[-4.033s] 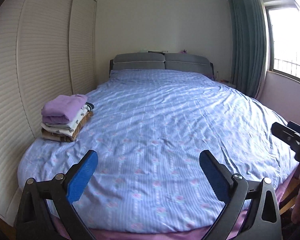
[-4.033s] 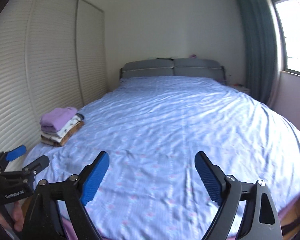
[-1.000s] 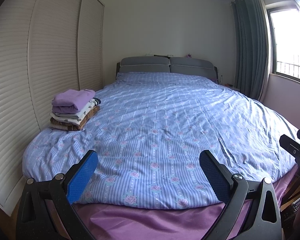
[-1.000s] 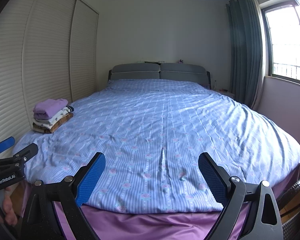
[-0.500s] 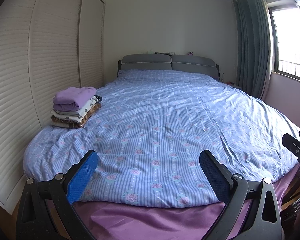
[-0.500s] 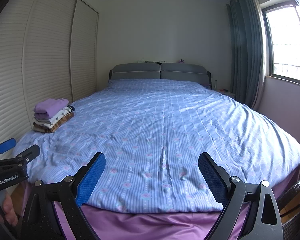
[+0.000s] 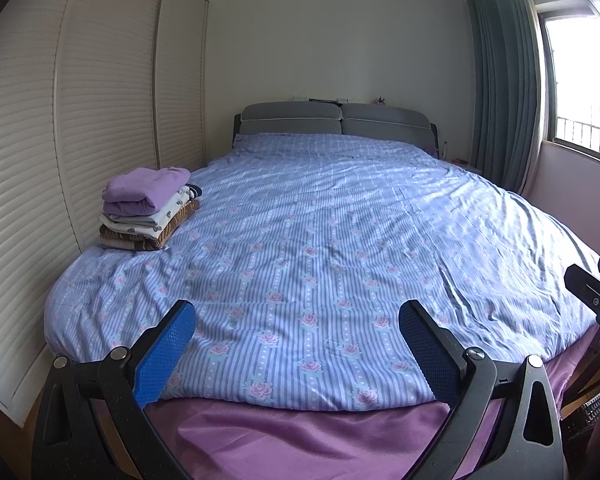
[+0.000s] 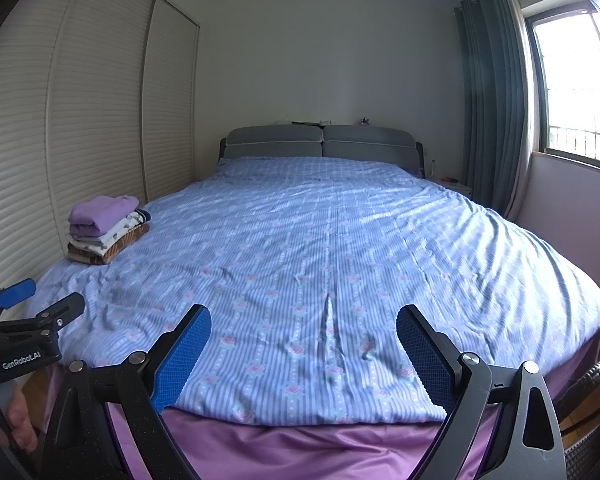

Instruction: Fold small clothes

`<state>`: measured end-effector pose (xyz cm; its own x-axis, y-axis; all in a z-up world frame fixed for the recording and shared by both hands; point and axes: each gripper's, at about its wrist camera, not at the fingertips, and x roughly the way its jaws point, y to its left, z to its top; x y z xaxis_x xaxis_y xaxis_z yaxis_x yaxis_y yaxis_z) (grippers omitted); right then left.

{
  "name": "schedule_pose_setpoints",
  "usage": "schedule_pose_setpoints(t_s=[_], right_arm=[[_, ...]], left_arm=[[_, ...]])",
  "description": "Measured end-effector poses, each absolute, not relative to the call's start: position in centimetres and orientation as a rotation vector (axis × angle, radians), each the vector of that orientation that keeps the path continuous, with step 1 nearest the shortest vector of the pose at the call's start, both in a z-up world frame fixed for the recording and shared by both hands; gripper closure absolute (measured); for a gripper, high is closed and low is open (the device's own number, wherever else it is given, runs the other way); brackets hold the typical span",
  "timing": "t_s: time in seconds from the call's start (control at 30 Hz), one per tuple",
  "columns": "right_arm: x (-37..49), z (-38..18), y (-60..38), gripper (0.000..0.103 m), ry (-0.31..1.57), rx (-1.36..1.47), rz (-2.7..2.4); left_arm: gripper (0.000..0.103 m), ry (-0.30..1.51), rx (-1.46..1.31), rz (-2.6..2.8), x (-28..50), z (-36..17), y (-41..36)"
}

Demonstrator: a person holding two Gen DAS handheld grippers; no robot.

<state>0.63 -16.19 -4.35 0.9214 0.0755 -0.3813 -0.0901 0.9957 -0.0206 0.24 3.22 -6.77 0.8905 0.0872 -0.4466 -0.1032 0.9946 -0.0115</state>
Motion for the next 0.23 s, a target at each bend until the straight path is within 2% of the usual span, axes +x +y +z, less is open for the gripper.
schedule_pose_setpoints(t_s=[0.23], right_arm=[[0.69, -4.37, -16.24, 0.008, 0.391, -0.037, 0.086]], left_arm=[[0.0, 0.453, -0.001, 0.09, 0.15, -6.96, 2.65]])
